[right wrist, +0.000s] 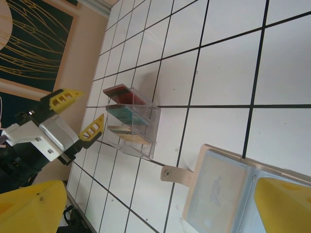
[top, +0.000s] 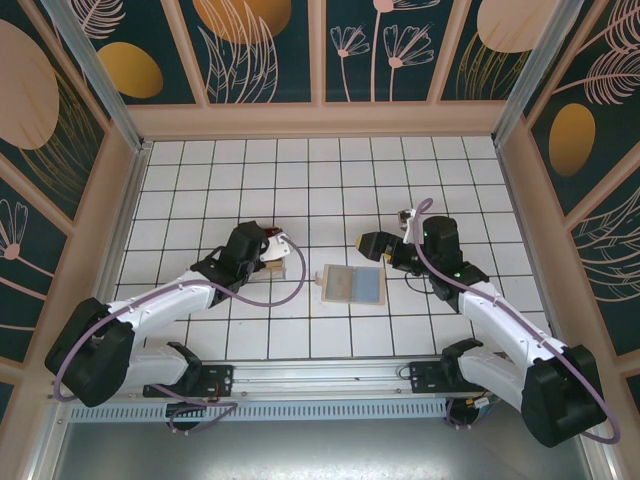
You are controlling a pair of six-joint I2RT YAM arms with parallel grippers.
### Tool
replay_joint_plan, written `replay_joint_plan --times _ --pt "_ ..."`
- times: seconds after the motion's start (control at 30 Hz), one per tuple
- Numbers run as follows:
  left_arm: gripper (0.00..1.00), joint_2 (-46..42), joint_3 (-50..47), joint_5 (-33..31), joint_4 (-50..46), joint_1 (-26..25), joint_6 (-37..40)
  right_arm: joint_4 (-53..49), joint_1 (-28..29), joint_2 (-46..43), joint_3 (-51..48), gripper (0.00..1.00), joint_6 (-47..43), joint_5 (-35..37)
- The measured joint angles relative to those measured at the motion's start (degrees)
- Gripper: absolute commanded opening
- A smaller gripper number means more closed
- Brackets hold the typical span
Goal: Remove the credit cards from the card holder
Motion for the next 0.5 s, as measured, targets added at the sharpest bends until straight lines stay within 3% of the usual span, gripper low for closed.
replay_joint_plan --times 0.1,0.5 --pt "0.74 0.0 0.74 0.13 0.2 0.92 -1.99 0.09 0.0 0.0 0.0 0.99 0.0 0.0" --pt "0.77 0.0 2.58 2.93 -0.26 2.38 -2.25 0.46 -0.04 0.02 0.0 0.99 0.26 -0.22"
